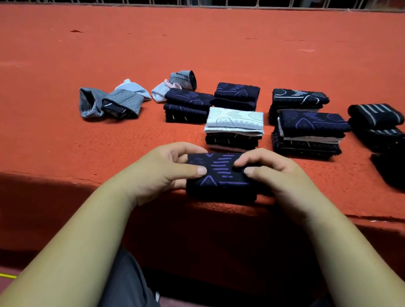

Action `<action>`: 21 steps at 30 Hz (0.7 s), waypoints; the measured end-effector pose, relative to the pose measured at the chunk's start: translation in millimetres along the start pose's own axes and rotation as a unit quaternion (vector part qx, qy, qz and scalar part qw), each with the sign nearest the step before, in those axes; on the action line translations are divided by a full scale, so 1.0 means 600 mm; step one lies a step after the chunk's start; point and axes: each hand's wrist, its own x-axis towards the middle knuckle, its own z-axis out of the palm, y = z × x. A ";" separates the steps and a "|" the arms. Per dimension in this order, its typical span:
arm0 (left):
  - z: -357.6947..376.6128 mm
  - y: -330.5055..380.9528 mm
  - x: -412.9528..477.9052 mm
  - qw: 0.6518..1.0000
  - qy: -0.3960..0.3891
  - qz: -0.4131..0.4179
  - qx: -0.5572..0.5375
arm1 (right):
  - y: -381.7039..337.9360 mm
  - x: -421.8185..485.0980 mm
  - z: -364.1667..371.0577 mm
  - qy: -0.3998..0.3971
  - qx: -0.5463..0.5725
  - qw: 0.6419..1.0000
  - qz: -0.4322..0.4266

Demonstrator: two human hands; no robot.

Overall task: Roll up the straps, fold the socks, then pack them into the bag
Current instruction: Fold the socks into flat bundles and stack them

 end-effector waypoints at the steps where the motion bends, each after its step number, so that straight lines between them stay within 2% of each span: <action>1: 0.001 0.000 -0.001 1.000 0.001 0.005 -0.003 | -0.002 -0.001 0.004 -0.009 -0.001 1.000 -0.002; 8: -0.006 0.010 -0.001 0.997 0.046 0.046 -0.051 | -0.001 0.006 0.022 -0.007 -0.070 0.997 0.023; 10: -0.005 0.008 0.000 0.996 0.078 0.052 -0.009 | 0.005 0.010 0.023 0.030 -0.106 0.994 0.008; 13: -0.002 0.006 0.004 0.978 0.157 0.073 0.114 | 0.013 0.014 0.034 0.073 -0.167 0.983 -0.028; 15: -0.003 0.004 0.007 0.972 0.182 0.080 0.122 | 0.015 0.016 0.042 0.094 -0.177 0.979 -0.043; 17: -0.005 0.005 0.005 0.977 0.171 0.073 0.108 | 0.015 0.018 0.044 0.111 -0.174 0.977 -0.055; 21: -0.009 0.006 -0.003 0.987 0.102 0.039 0.119 | 0.016 0.021 0.048 0.124 -0.147 0.980 -0.049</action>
